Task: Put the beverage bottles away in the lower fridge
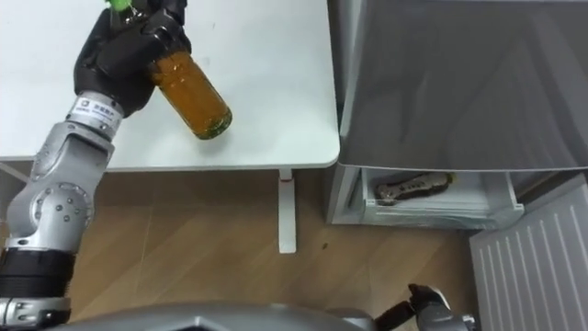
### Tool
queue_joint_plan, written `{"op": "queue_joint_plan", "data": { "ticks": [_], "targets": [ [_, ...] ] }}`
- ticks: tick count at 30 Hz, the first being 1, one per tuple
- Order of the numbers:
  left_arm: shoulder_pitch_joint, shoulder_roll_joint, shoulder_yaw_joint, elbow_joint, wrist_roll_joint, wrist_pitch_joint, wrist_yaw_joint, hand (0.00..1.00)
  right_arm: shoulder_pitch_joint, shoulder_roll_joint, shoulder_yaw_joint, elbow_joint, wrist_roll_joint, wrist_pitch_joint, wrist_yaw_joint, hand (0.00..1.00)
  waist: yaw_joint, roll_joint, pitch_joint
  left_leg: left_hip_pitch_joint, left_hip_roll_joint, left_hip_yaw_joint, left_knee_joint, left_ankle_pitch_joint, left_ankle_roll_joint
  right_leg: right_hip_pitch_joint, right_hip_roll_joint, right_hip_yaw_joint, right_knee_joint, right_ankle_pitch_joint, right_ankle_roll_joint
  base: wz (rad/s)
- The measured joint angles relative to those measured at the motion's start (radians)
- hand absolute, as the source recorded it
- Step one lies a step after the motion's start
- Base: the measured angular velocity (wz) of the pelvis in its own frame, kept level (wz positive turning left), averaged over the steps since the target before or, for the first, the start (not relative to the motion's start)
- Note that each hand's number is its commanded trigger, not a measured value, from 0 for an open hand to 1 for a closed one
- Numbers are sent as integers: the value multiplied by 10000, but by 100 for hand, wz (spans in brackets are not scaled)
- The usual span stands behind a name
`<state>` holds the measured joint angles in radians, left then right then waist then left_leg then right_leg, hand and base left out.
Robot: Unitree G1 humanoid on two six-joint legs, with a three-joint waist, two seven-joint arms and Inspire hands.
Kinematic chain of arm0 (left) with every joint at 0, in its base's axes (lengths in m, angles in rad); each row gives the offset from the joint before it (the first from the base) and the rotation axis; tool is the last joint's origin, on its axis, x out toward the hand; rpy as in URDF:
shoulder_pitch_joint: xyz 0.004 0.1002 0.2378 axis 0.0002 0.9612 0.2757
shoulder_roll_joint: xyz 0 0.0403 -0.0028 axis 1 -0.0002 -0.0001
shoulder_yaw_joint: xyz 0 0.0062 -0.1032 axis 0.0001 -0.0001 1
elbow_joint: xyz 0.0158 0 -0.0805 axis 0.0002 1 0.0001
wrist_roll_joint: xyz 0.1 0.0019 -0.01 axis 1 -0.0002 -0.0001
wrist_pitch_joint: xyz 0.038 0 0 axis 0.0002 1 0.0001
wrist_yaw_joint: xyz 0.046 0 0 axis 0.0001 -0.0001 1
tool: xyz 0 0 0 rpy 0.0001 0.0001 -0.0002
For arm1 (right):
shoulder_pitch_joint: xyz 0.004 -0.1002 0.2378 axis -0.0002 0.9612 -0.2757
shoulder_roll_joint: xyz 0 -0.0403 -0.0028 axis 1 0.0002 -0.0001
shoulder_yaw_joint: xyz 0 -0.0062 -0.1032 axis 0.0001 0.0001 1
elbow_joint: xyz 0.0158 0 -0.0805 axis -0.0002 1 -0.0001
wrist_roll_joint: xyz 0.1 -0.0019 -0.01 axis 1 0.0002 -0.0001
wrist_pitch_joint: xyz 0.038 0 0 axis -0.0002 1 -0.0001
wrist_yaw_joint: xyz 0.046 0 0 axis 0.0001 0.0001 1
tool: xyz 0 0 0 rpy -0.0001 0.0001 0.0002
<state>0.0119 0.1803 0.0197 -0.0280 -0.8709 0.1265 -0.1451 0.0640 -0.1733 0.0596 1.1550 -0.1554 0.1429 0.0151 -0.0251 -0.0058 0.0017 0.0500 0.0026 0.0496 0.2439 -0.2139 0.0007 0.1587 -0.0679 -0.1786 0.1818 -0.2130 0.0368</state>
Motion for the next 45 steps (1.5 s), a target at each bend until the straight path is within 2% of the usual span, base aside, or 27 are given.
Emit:
{"op": "queue_joint_plan", "data": {
  "ticks": [6,9,12,14,17,20,26,27,30,36,39,43,45],
  "targets": [
    [803,-65,-592,2,-2142,30,1,100,-193,-29,306,-50,-74,130,44,0,89,-60,30,-256,-26,-275,270,2,-6,-11,-3,-300,8,-2,2,15],
    [1180,-49,-951,63,-2606,30,-31,100,-421,32,372,-51,-61,121,113,0,77,-117,67,-298,-31,-279,310,10,-5,-6,-20,-380,6,-7,-4,0],
    [1559,-51,-1248,196,-2753,64,-239,100,-579,222,379,-206,-70,115,145,0,55,-252,95,-443,-58,-336,379,16,3,-52,-35,-479,-99,-72,-58,7],
    [1742,-55,-1385,220,-2752,128,-272,100,-578,320,381,-499,-122,118,200,0,76,-315,45,-581,-59,-379,494,17,4,-169,-29,-522,-102,-71,-58,10],
    [1901,-64,-1433,490,-2752,292,-354,100,-579,460,578,-1002,-110,107,272,0,91,-370,13,-629,-83,-453,572,21,10,-135,-27,-594,-81,-42,-56,10],
    [1899,-37,-1559,847,-2754,283,-403,100,-597,465,985,-1548,6,108,420,0,97,-343,-8,-715,-98,-544,614,21,10,-130,-43,-704,-1,-43,-55,11],
    [1945,-24,-1890,1468,-2717,285,-422,100,-625,476,1559,-2692,-14,98,774,0,107,-263,47,-763,-92,-553,659,20,10,-153,-44,-737,56,-43,-55,0],
    [1956,-38,-1906,1468,-2635,284,-422,100,-614,474,1569,-2793,-21,97,906,0,104,-227,77,-805,-92,-553,659,16,12,-155,-44,-745,60,-43,-55,0],
    [1965,-42,-1905,1473,-1964,261,-423,100,-511,477,1564,-3073,-57,91,1136,0,98,-174,100,-842,-89,-551,640,11,16,-186,-44,-739,68,-44,-55,0],
    [2025,-28,-1959,2141,-414,214,-594,100,-144,446,1600,-4137,233,56,1802,0,134,-181,93,-829,-94,-537,676,14,19,-205,-46,-705,54,-48,-50,0],
    [2023,-24,-1987,2060,94,181,-697,100,-129,448,1679,-4488,337,-134,2289,0,162,-160,53,-933,-95,-543,748,14,20,-278,-50,-716,65,-48,-50,1],
    [2013,-44,-1987,2047,600,156,-867,100,-90,450,1764,-5043,322,-247,2877,0,206,-152,48,-941,-93,-548,748,14,19,-283,-50,-730,77,-48,-50,0],
    [2009,-30,-1987,2047,810,93,-871,100,-76,451,1763,-5126,323,-442,3133,0,177,-161,51,-898,-92,-549,738,14,19,-250,-52,-731,83,-48,-50,0]
  ]
}}
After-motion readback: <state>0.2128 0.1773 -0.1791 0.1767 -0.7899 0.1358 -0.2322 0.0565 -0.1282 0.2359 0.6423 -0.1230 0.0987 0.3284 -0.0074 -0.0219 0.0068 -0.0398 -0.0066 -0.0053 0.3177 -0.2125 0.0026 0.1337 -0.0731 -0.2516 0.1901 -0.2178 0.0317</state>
